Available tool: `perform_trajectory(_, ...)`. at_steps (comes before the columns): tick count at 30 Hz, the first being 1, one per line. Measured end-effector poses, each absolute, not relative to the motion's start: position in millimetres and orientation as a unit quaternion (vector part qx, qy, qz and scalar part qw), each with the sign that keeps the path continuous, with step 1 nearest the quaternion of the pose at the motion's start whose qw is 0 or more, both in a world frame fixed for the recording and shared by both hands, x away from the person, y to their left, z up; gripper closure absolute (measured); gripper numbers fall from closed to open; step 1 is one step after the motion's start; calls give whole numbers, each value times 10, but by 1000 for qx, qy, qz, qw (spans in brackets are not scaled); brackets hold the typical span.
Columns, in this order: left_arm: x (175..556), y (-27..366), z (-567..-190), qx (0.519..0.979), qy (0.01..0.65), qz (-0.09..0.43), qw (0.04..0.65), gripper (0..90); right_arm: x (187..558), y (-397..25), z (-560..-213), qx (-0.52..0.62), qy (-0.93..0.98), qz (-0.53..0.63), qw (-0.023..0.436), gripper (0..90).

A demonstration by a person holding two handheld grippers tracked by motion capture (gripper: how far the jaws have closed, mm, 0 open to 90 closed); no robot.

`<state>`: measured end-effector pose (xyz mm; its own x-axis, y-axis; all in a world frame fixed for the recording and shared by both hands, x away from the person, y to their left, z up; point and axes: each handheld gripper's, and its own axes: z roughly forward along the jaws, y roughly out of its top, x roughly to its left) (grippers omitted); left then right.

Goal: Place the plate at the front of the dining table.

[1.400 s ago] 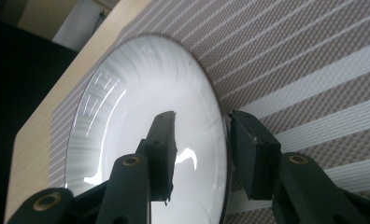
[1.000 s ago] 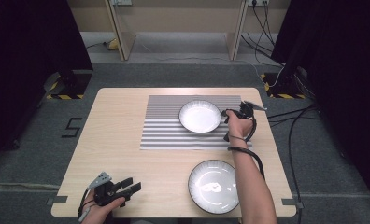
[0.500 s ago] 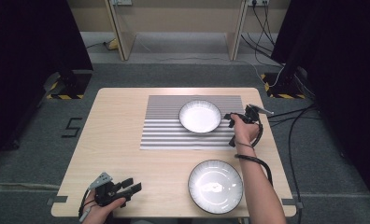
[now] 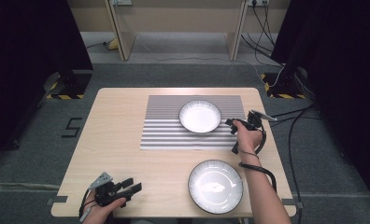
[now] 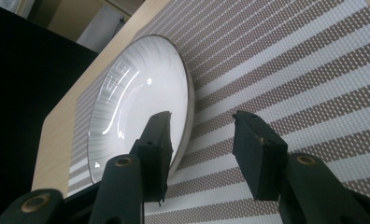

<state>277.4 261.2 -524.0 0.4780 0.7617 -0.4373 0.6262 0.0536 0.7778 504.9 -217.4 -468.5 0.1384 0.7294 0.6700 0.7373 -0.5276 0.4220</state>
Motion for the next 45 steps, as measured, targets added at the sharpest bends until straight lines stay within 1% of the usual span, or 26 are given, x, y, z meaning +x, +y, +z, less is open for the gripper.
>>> perform_trajectory(16,2774,2608,-5243,685,507,65,519,446,4879,-2236,-4704,-746,-496,-444,2,566)
perform_trajectory(30,2775,2610,-5243,684,508,65,519,446,4720,-2229,-4679,-738,-501,-451,12,561)
perform_trajectory(37,2774,2612,-5242,684,508,66,519,446,4633,-2212,-4699,-733,-514,-445,4,561)
perform_trajectory(45,2775,2613,-5245,684,508,66,519,446,4548,-2218,-4737,-732,-519,-441,7,561)
